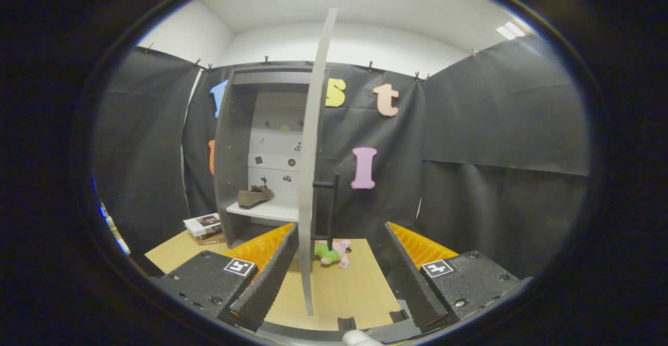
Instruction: Open the shoe cabinet door, grab the shoes and put them into the shoe cabinet, then close the shoe cabinet door.
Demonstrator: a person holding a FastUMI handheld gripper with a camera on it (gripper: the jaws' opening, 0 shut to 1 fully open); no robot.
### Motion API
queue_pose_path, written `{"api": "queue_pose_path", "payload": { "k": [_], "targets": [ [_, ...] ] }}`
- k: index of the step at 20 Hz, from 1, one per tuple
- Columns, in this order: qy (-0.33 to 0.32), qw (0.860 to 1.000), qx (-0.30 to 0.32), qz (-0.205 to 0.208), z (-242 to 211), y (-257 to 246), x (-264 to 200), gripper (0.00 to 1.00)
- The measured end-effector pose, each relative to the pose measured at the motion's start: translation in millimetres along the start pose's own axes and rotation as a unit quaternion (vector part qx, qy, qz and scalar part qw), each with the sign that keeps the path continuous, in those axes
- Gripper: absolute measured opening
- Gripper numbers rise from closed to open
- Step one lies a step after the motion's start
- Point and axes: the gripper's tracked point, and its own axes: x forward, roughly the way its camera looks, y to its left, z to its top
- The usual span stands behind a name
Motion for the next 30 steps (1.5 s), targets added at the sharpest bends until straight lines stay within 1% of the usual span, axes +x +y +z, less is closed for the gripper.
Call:
{"api": "queue_pose_path", "payload": {
  "k": [3, 6, 8, 12, 15, 16, 17, 18, 21, 25, 27, 29, 30],
  "targets": [
    [0.023, 1.000, -0.004, 0.013, -17.1, 15.9, -7.5, 1.00],
    [0.057, 0.997, 0.016, 0.050, -38.3, 46.9, -15.1, 1.00],
    [0.079, 0.994, 0.029, 0.076, -52.8, 72.0, -21.2, 1.00],
    [0.122, 0.985, 0.022, 0.122, -81.7, 99.5, -27.7, 1.00],
    [0.157, 0.975, 0.033, 0.151, -102.5, 122.5, -33.2, 1.00],
    [0.158, 0.974, 0.035, 0.157, -105.9, 127.2, -32.2, 1.00],
    [0.167, 0.974, 0.028, 0.150, -114.4, 127.8, -26.4, 1.00],
    [0.185, 0.971, 0.024, 0.151, -125.2, 127.1, -24.7, 1.00],
    [0.243, 0.957, 0.038, 0.156, -146.8, 135.5, -36.7, 1.00],
    [0.273, 0.950, 0.033, 0.150, -162.4, 134.7, -30.3, 0.99],
    [0.298, 0.943, 0.039, 0.141, -171.7, 134.0, -27.9, 0.99],
    [0.324, 0.938, 0.038, 0.120, -181.3, 130.0, -27.2, 0.99],
    [0.340, 0.932, 0.036, 0.120, -183.8, 130.7, -29.6, 0.99]
  ]
}}
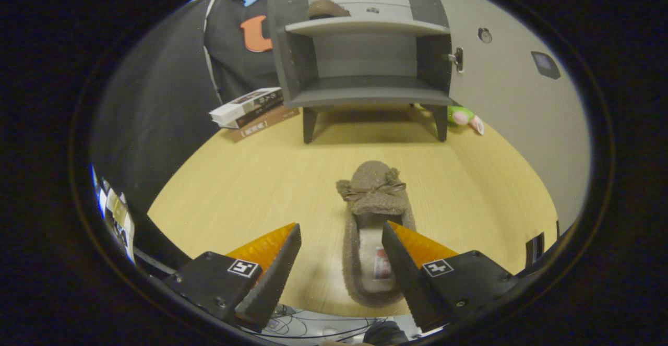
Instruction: Open the shoe cabinet door, grab the shoes and put them into the shoe cabinet, then close the shoe cabinet door.
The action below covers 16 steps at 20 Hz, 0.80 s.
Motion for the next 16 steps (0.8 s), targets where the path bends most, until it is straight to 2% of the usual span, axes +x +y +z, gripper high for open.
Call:
{"api": "queue_pose_path", "payload": {
  "k": [2, 4, 8, 10, 15, 16],
  "targets": [
    [0.013, 1.000, 0.005, 0.015, 5.0, 9.4, -0.9, 0.97],
    [0.010, 1.000, -0.002, 0.011, 7.1, 3.6, 9.8, 0.97],
    [0.029, 0.999, 0.031, 0.022, 5.8, 10.0, 11.7, 0.95],
    [0.033, 0.999, 0.035, 0.016, 5.2, 7.7, 15.4, 0.89],
    [0.040, 0.999, 0.021, 0.010, 1.8, -2.9, 15.1, 0.37],
    [0.041, 0.999, 0.013, 0.018, 2.8, -0.6, 13.2, 0.33]
  ]
}}
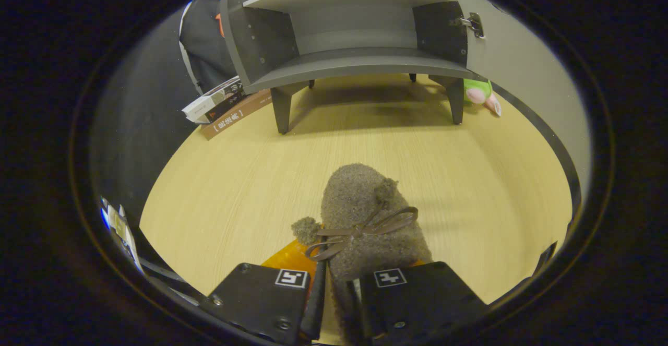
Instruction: Open the shoe cabinet door, grab the shoes and put them into the shoe cabinet, then close the shoe cabinet door.
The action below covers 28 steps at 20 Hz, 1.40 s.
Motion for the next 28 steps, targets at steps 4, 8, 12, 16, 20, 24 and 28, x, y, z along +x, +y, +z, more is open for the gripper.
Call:
{"api": "queue_pose_path", "payload": {
  "k": [4, 8, 12, 16, 20, 24, 28],
  "targets": [
    [0.011, 0.999, 0.017, 0.033, -2.1, 8.7, -11.9, 0.10],
    [-0.017, 0.999, 0.015, 0.030, 20.2, 2.1, -50.2, 0.09],
    [-0.060, 0.998, 0.004, 0.017, 45.8, 2.3, -99.5, 0.09],
    [-0.119, 0.993, 0.010, 0.021, 85.4, 13.9, -154.9, 0.08],
    [-0.189, 0.982, 0.003, 0.010, 137.1, 19.5, -209.7, 0.08],
    [-0.245, 0.969, -0.003, 0.005, 191.2, 30.5, -257.1, 0.08],
    [-0.286, 0.958, -0.013, -0.003, 244.5, 36.6, -287.5, 0.09]
  ]
}}
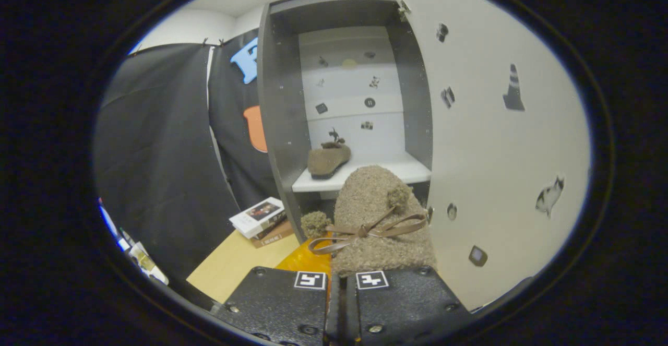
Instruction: Open the shoe cabinet door, grab the shoes and put them into the shoe cabinet, then close the shoe cabinet door.
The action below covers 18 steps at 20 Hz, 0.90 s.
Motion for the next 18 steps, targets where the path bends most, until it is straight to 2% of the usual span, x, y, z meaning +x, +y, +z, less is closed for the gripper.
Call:
{"api": "queue_pose_path", "payload": {
  "k": [4, 9, 15, 18],
  "targets": [
    [-0.033, 0.999, -0.011, -0.002, 57.9, 4.1, 22.1, 0.09],
    [-0.055, 0.998, -0.033, -0.004, 111.9, 8.5, 77.6, 0.09],
    [-0.055, 0.998, -0.040, 0.006, 151.6, 7.7, 149.6, 0.08],
    [-0.047, 0.998, -0.045, -0.009, 161.2, -9.4, 190.7, 0.08]
  ]
}}
